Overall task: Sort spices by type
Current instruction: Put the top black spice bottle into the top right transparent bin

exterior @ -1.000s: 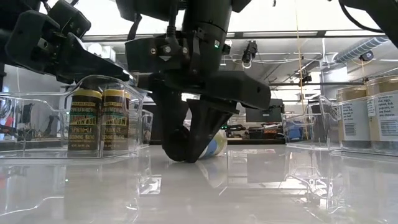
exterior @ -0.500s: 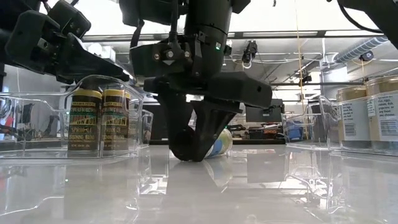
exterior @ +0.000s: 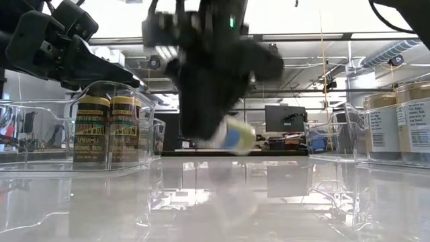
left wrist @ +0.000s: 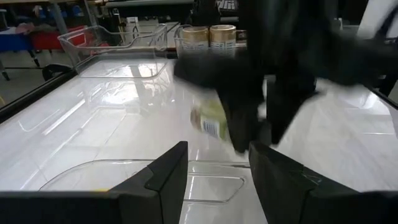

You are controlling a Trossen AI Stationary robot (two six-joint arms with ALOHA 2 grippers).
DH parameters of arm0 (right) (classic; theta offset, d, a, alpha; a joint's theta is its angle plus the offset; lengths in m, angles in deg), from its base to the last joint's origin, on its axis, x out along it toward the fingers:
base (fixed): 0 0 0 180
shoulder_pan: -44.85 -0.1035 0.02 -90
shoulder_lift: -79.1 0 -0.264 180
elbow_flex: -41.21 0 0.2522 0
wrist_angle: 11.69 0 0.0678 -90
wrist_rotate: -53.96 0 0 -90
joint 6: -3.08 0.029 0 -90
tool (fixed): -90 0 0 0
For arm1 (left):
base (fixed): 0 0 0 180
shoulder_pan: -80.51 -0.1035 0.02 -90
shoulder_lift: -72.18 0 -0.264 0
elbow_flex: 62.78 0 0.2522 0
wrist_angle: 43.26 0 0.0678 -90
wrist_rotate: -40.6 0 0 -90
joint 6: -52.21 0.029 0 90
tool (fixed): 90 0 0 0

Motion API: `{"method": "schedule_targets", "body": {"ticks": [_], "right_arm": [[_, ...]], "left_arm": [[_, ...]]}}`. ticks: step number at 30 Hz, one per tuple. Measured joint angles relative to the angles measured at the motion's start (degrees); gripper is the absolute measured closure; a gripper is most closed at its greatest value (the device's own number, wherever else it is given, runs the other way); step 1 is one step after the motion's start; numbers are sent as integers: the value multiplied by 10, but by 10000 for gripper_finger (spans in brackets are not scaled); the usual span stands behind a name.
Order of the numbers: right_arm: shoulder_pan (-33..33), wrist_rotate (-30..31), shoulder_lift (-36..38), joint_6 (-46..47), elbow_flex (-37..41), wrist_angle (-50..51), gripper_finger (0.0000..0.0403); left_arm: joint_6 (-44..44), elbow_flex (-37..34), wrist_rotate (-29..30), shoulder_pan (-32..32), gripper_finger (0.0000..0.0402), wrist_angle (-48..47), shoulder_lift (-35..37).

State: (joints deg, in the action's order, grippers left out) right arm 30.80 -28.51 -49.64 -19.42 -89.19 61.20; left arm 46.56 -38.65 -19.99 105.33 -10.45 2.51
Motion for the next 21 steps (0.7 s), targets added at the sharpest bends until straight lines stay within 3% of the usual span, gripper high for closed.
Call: {"method": "schedule_targets", "body": {"ticks": [4,10,17,21], "right_arm": [[20,-1,59,49,5,8,190],[59,-25,179,113,66,-39,199],[71,-34,331,163,242,-277,193],[68,-82,386,185,339,-440,194]], "left_arm": [[0,0,-4,0,246,4,0],[53,0,-67,0,246,60,-1],[96,32,-107,-4,246,91,-17],[112,78,-105,-12,229,66,-37]]}}
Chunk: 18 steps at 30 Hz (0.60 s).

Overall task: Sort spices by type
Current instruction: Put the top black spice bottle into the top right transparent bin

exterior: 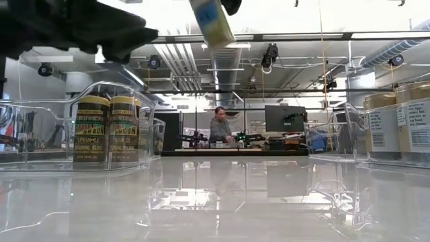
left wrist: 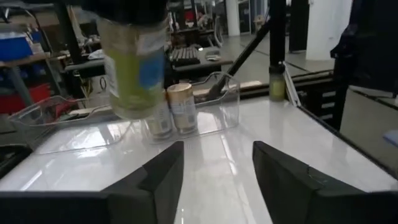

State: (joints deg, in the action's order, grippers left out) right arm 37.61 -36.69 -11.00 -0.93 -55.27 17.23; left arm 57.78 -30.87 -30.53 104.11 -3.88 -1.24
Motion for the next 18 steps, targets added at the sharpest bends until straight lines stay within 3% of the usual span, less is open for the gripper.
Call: {"method": "schedule_targets", "body": {"ticks": [5,11,18], "right_arm": [[-7,-63,24,44,76,-124,200],[-32,-69,27,38,86,-148,195],[-45,-71,27,21,86,-176,198]], "left_arm": [[7,49,2,-16,172,-12,-34],[-2,100,-3,-27,103,-12,-88],[40,170,-19,-27,77,35,-166]]}}
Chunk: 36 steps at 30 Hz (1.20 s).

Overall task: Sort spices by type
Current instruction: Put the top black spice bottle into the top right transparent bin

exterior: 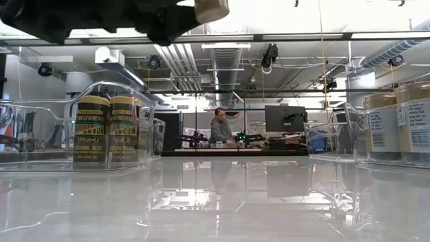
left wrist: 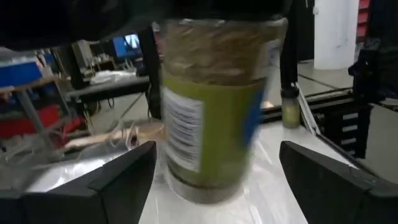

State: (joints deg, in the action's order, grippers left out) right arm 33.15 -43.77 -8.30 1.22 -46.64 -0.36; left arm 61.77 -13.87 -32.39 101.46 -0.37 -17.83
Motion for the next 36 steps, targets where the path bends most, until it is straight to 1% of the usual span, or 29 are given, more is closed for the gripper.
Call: {"method": "schedule_targets", "body": {"ticks": [6,11,14,16,18,26,27,31,34,36], "right_arm": [[-12,-3,1,-9,0,-13,195],[-12,-2,1,-14,0,-15,195],[-12,-2,1,-17,0,-17,196],[-12,-2,2,-17,0,-17,195],[-12,-2,2,-17,0,-17,193],[-12,-1,1,-15,0,-10,190],[-12,1,1,-11,0,-10,186],[-12,18,1,4,-2,6,160],[-12,22,2,4,-20,62,129],[-13,42,2,4,-38,111,108]], "left_arm": [[28,24,-2,-1,81,26,-25],[45,37,-1,-1,82,27,-30],[47,44,-1,-1,91,28,-30],[50,43,-1,-1,107,27,-28],[50,37,-1,-1,132,24,-26],[46,28,0,-1,287,23,-24],[45,27,0,-1,292,23,-24],[38,23,5,-1,292,12,-24],[20,13,23,-1,292,5,-24],[7,5,47,-1,285,-3,-24]]}}
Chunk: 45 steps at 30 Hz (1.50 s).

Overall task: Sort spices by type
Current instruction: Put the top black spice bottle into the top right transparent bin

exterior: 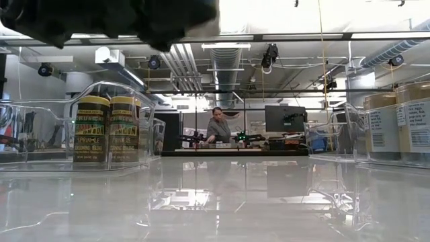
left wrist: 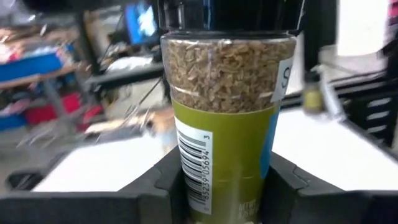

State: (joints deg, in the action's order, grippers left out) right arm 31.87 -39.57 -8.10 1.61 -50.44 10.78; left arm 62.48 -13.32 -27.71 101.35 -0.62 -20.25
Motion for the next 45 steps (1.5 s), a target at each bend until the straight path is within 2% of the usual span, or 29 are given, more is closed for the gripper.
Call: {"method": "schedule_targets", "body": {"ticks": [6,10,18,27,32,35,39,43,45], "right_arm": [[-1,123,-23,1,-26,109,71],[0,136,-47,-1,-33,120,70],[3,151,-75,-16,-59,138,112],[6,172,-75,-26,-61,152,178],[8,172,-75,-22,-61,152,201],[9,171,-73,-20,-61,152,203],[9,168,-53,-14,-61,167,195],[16,179,-12,25,-60,252,199],[21,204,15,55,-52,306,204]], "left_arm": [[-48,-6,85,0,271,-49,-9],[-68,-6,115,-1,269,-64,-18],[-96,-6,152,-2,268,-65,-38],[-97,-6,153,-3,267,-66,-37],[-82,-6,153,-3,262,-64,-37],[-77,-6,153,-1,243,-65,-34],[-63,-6,155,5,198,-60,-25],[-47,-19,160,20,153,-69,6],[-45,-34,150,31,138,-69,31]]}}
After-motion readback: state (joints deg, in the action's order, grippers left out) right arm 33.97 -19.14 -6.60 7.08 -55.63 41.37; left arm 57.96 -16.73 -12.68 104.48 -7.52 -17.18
